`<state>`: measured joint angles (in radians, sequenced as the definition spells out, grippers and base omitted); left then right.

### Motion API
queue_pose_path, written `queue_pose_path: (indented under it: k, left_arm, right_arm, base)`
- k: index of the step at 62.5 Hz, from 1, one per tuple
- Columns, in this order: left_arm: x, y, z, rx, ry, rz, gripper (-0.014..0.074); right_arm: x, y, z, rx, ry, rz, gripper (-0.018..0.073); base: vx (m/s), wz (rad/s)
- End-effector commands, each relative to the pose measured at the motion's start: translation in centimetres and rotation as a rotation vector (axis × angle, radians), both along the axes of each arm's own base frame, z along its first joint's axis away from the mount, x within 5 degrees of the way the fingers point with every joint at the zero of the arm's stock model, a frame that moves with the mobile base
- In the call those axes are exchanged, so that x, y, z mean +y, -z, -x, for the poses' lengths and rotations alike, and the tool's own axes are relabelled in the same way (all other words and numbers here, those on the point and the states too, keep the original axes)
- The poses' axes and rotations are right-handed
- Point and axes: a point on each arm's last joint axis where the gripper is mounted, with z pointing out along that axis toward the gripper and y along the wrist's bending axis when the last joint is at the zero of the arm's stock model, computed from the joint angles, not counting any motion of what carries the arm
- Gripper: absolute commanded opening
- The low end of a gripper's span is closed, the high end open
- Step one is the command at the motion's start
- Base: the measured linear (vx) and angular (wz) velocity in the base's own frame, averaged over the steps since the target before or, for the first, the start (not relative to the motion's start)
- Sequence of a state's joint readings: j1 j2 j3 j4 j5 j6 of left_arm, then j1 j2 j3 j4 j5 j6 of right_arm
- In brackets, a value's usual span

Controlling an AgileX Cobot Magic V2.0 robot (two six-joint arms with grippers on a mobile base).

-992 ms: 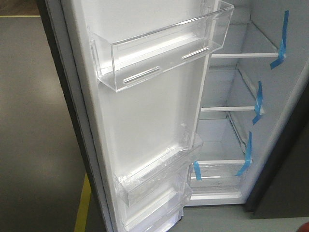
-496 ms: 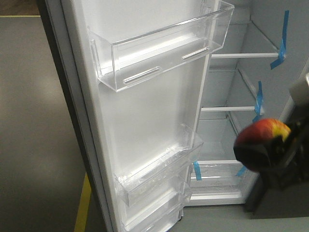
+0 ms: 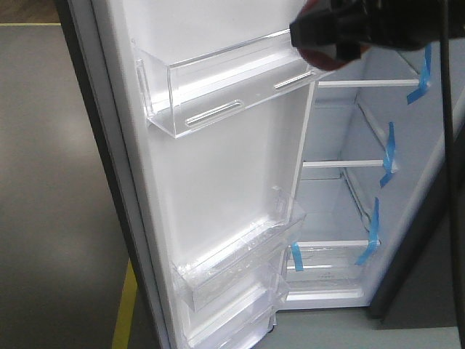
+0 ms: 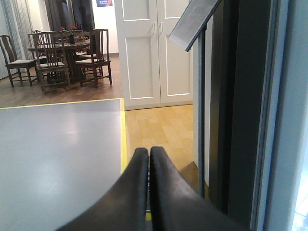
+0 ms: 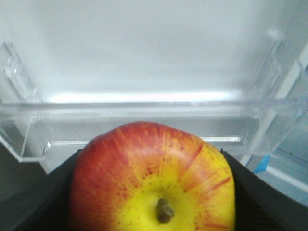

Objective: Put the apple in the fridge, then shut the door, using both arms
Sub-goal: 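Raise the right gripper with the apple over the upper clear door bin, then lower the apple into the bin and open the right gripper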

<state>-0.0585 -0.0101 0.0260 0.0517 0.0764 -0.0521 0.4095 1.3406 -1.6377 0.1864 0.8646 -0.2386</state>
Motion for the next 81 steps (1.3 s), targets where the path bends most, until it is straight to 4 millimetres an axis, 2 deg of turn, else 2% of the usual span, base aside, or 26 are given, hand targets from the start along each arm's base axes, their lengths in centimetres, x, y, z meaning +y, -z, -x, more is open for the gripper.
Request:
queue_pose_path:
  k: [1,17,30,39,47,55,71,81]
  left_arm:
    - [0.0,0.0,0.1,-0.065,0.004,0.013,-0.0006]
    - [0.0,0.0,0.1,-0.065,0.004,0.013,-0.0006]
    - [0.0,0.0,0.1,-0.065,0.004,0.013,-0.0006]
    - [0.0,0.0,0.1,-0.065,0.004,0.013,-0.0006]
    - [0.0,0.0,0.1,-0.065,0.004,0.013,-0.0006]
    - [0.0,0.0,0.1,-0.065,0.004,0.013,-0.0006]
    - [0.0,0.0,0.1,-0.065,0.004,0.013,-0.0006]
    - [0.0,0.0,0.1,-0.065,0.004,0.013,-0.0006]
  right_arm:
    - [0.3,-3.7,-0.8,-0.166,-0.001,-0.054,0.0356]
    - [2.0,-5.0,-4.8,-0.217,-0.001,-0.074,0.0356]
    - [3.4,-3.9,-7.9,-0.237,-0.015,-0.034,0.0356]
    - [3.9,-2.8,-9.4,-0.237,-0.006,-0.027,0.0356]
    - [4.1,-2.0,-9.9,-0.202,-0.010,-0.008,0.0369]
    - [4.2,-1.5,-10.1,-0.181,-0.010,0.013,0.0423]
    - [4.2,-1.3,-10.1,-0.163,-0.013,0.020,0.0586]
    - [3.9,-1.9,-9.4,-0.169,-0.014,0.017,0.0613]
  base:
    - [0.00,0.00]
    - [0.00,0.00]
    - [0.00,0.00]
    - [0.00,0.00]
    - [0.00,0.00]
    - [0.00,0.00]
    - [0.00,0.00]
    - [0.00,0.00]
